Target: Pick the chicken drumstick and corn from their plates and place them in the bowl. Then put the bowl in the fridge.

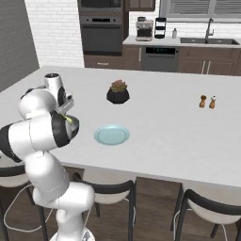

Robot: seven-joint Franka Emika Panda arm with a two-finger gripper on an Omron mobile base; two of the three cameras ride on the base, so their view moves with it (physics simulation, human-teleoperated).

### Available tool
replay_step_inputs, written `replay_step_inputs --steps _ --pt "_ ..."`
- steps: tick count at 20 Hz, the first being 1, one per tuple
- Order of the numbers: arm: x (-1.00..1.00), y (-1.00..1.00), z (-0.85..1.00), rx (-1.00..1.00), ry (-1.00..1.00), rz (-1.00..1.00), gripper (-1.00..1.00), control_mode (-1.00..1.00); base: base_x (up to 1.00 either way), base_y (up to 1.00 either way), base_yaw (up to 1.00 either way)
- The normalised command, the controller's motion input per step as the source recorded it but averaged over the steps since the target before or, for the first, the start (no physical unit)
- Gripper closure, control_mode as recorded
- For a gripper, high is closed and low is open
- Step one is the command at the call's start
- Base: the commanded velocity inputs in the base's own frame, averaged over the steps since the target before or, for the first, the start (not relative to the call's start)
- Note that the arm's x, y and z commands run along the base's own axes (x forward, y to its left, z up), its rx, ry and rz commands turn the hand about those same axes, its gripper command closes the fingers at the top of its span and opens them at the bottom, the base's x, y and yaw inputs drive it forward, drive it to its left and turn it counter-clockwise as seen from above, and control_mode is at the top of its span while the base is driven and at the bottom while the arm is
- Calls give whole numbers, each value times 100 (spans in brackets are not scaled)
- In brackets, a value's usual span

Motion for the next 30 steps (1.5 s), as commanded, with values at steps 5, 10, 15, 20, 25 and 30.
replay_step_inputs --steps 5,10,15,20,25,30 --pt "62 49 -43 0 0 0 100 -100 0 0 0" --pt "35 40 -40 0 4 0 100 -100 0 0 0" --pt "21 19 -56 0 1 0 100 -100 0 0 0" --pt "10 0 -56 0 0 0 -100 -100 0 0 0" --pt "2 0 -8 0 0 0 -100 -100 0 0 0" --pt "-28 0 8 0 -5 0 -100 -100 0 0 0"
